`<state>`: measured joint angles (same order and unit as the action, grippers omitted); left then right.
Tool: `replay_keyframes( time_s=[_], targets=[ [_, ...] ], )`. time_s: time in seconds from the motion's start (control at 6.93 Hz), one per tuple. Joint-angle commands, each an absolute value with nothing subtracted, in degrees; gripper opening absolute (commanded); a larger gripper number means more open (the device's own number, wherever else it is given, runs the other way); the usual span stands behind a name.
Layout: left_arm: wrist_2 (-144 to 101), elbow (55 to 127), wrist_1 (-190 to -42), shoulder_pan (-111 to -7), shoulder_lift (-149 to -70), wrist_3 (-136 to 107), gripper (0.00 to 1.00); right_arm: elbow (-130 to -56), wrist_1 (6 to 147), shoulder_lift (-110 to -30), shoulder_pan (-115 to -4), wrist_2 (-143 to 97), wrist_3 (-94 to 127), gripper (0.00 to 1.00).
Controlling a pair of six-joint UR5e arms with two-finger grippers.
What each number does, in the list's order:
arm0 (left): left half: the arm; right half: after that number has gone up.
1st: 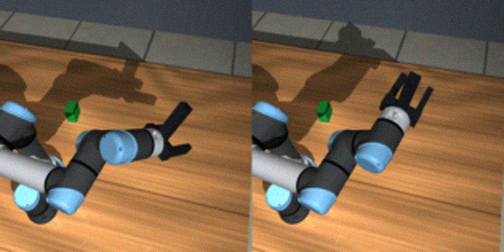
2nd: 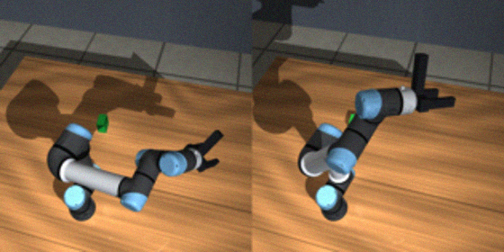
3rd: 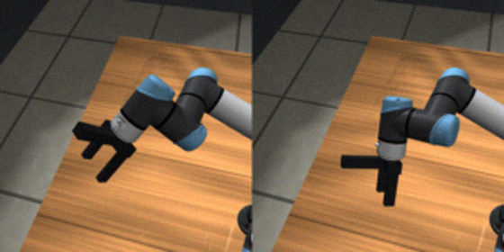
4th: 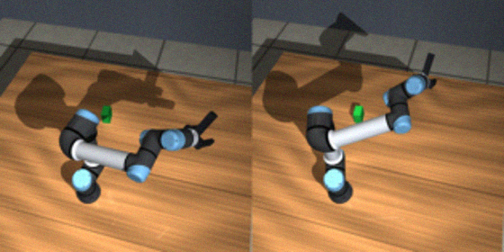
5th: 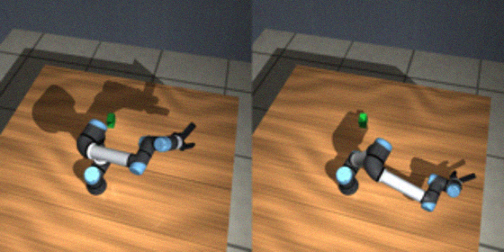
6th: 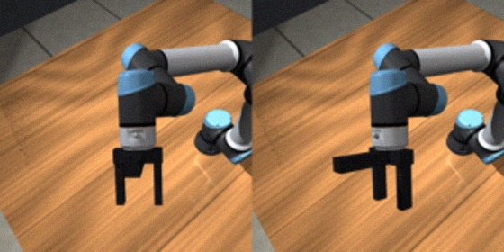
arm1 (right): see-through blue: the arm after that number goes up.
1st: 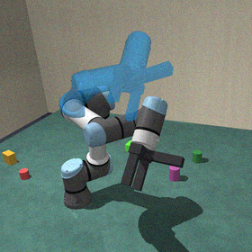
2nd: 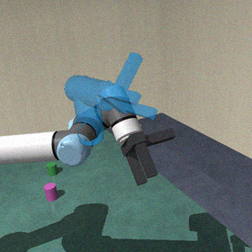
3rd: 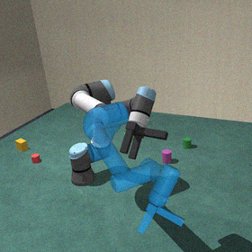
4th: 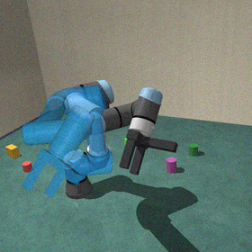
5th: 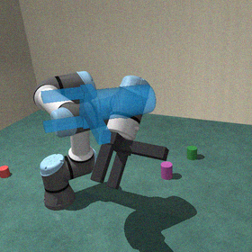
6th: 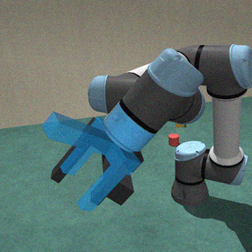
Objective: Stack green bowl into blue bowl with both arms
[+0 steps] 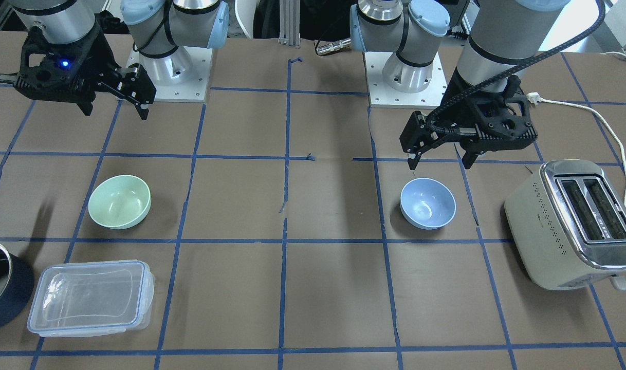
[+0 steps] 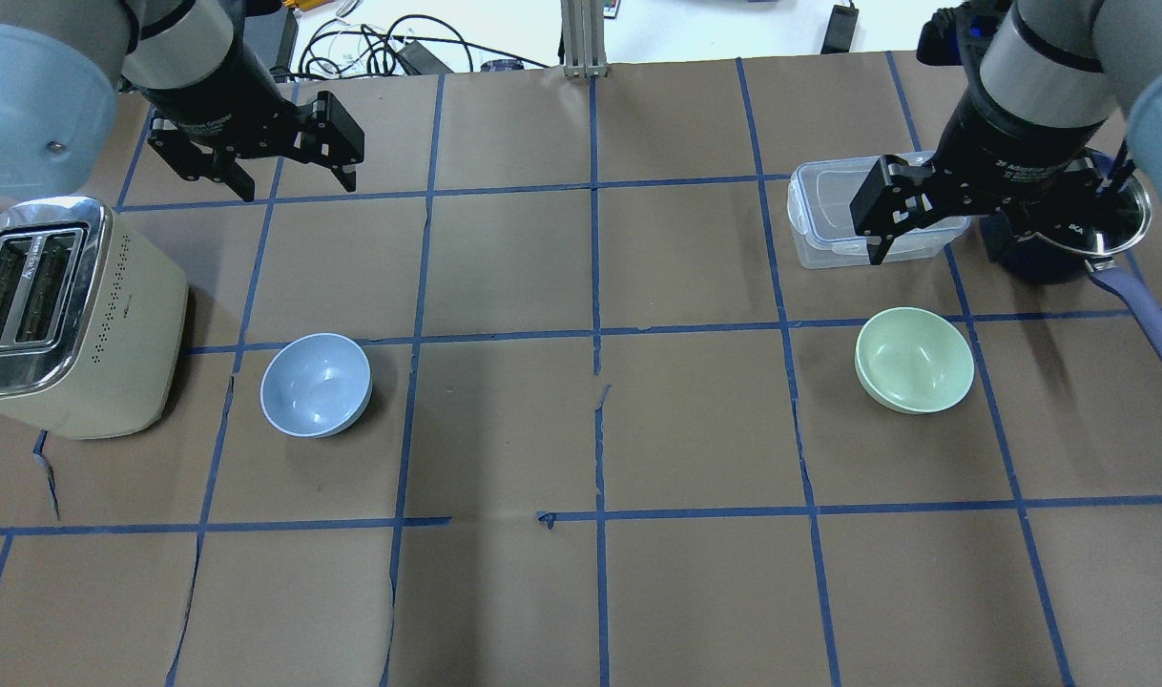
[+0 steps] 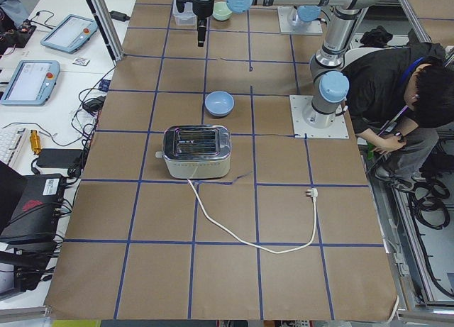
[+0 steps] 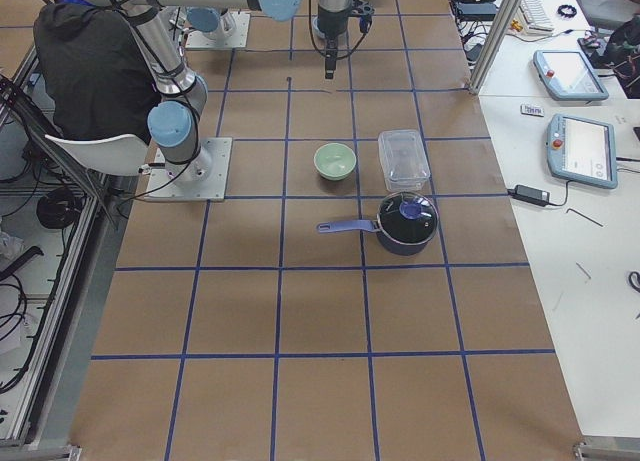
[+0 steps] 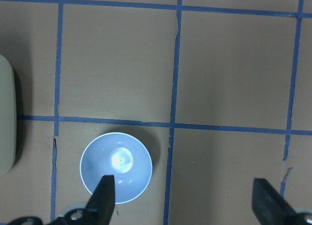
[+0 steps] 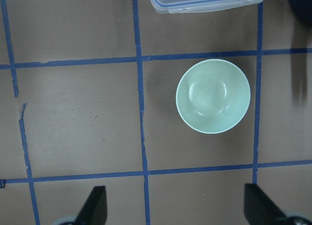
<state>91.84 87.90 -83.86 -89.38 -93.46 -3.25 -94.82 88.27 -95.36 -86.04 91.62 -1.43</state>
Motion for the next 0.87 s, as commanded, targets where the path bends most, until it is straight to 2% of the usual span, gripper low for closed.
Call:
replay_keyframes(
  time_s=[0.0, 0.43, 0.72],
  targets=[
    [91.67, 87.98, -84.11, -89.38, -93.43, -3.25, 1.00, -94.83, 88.33, -95.36, -86.04, 91.14, -1.41, 1.00],
    [91.58, 87.98, -84.20, -89.38, -93.08, -3.08, 1.00, -94.83, 88.24, -95.45, -86.04, 91.58, -1.50, 1.00],
    [92.02, 91.03, -84.37, -86.42, -92.55, 4.41, 1.00, -94.83, 88.33, -94.75, -86.04, 91.06, -1.49, 1.00]
  ],
)
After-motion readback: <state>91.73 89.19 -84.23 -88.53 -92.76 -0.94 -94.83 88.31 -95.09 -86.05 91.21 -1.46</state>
